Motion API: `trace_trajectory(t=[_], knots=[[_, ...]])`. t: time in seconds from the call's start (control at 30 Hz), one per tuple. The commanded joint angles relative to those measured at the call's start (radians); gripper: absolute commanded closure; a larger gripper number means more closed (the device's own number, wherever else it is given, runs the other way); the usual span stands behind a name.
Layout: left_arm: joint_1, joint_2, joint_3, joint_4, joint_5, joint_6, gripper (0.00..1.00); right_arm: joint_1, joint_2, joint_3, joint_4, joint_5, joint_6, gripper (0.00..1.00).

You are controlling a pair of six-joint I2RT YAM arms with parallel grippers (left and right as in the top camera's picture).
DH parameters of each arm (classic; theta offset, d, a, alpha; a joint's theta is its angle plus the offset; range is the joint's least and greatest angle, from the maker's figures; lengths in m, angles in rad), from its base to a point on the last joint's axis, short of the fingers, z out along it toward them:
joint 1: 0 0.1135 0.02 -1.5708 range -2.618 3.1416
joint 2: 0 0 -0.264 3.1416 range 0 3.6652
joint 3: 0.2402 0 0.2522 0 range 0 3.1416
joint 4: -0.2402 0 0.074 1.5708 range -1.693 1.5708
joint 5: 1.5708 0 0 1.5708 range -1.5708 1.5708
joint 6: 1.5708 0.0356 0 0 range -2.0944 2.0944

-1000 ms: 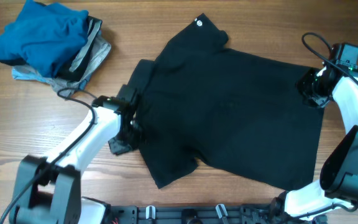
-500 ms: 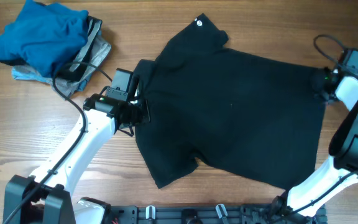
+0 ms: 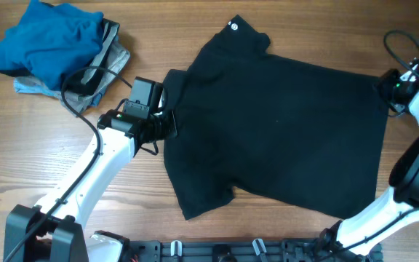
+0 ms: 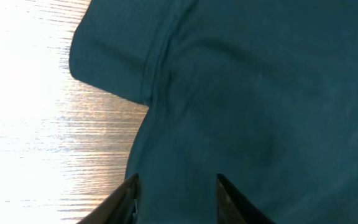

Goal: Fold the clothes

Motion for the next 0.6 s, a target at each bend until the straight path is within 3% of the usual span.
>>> trace_trajectory(t=[0.0, 0.1, 0.17, 0.27, 0.57], knots=[[0.002, -0.01, 0.01, 0.023, -0.006, 0.009, 0.6, -0.003, -0.108, 0.029, -0.067, -0.185, -0.013, 0.43], [0.002, -0.01, 0.01, 0.033, -0.006, 0.009, 0.6, -0.003, -0.132, 0.029, -0.206, -0.156, 0.009, 0.49], [0.002, -0.01, 0.01, 0.038, -0.006, 0.009, 0.61, -0.002, -0.124, 0.025, -0.315, -0.087, 0.071, 0.75], [0.002, -0.01, 0.01, 0.042, -0.006, 0.009, 0.61, 0.002, -0.086, -0.008, -0.325, -0.003, 0.137, 0.93], [0.002, -0.01, 0.01, 0.041, -0.006, 0.008, 0.59, 0.007, 0.159, -0.03, -0.031, 0.003, 0.33, 0.96]])
